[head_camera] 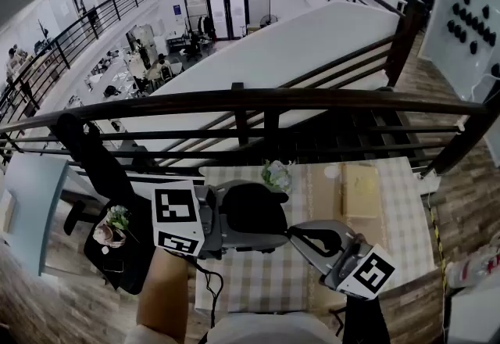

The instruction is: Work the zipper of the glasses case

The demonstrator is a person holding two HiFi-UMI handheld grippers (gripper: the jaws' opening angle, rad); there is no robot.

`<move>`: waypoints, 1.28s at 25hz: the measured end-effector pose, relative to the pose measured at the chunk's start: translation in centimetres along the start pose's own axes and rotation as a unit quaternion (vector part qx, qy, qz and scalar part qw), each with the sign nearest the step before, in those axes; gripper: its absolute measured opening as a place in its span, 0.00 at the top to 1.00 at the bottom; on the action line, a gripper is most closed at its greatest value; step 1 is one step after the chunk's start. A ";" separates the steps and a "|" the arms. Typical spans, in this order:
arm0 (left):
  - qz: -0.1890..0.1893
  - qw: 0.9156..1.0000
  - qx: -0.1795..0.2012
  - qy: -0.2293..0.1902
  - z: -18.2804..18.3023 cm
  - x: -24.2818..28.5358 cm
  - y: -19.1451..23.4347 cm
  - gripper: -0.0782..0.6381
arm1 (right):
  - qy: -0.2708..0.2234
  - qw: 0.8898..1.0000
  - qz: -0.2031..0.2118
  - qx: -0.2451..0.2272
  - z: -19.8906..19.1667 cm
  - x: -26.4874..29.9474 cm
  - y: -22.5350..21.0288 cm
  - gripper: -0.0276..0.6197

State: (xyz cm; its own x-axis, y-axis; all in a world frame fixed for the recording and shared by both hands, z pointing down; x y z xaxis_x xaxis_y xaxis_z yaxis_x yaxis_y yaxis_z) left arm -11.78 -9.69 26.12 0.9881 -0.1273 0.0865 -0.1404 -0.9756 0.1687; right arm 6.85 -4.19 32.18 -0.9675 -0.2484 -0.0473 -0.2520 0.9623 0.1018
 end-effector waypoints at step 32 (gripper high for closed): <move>-0.122 0.974 -0.086 -0.171 -3.5 -1.3 0.5 0.42 | -0.035 0.998 0.029 -0.035 2.4 -0.6 0.4 0.91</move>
State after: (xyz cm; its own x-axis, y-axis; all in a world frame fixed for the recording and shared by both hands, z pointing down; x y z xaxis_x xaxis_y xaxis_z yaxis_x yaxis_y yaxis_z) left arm -13.36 -9.39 29.51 0.9526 0.0237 -0.3034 0.1213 -0.9440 0.3069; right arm 7.34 -3.42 29.87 -0.9773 -0.1816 -0.1093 -0.1988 0.9641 0.1761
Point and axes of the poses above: the fingertips, and each gripper's own axes: x forward along the fingers, y to its left, z out of its top, the point moved 10 cm from there along -x, backward along the fingers, and after that the axes turned 9 degrees about z, right-handed, at the moved point
